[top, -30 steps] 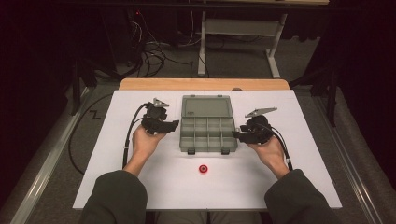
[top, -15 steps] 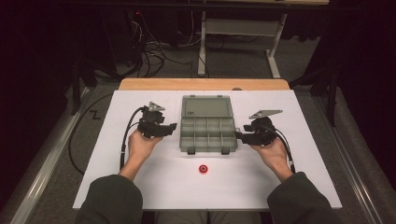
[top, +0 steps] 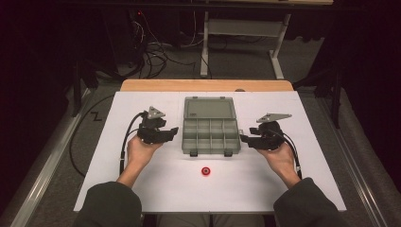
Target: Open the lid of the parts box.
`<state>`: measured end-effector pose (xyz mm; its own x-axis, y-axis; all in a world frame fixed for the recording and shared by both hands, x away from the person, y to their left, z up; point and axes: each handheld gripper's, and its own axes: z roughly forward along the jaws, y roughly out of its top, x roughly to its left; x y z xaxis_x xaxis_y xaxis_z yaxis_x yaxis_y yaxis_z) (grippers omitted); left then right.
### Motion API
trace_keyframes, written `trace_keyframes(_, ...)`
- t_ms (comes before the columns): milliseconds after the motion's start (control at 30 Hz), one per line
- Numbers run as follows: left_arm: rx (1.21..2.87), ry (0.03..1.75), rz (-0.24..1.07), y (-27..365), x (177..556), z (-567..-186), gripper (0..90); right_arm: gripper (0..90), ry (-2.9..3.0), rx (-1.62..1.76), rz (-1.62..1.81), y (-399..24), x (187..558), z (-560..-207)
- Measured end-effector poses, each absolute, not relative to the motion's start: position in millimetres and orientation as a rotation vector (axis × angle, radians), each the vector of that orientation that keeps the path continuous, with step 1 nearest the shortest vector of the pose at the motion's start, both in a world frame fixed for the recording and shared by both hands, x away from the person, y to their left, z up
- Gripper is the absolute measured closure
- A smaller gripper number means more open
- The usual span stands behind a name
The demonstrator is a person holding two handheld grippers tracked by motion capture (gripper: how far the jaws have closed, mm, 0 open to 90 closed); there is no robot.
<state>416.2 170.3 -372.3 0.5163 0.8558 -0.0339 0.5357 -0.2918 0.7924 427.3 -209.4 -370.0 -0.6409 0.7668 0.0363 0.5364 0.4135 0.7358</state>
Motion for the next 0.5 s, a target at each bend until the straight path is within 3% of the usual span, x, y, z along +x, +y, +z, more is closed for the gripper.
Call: trace_keyframes(500,1.970,1.105,0.539,176.3,403.0,-368.0,42.3,50.1,2.343,1.142,1.102,-223.7,417.4,-372.4)
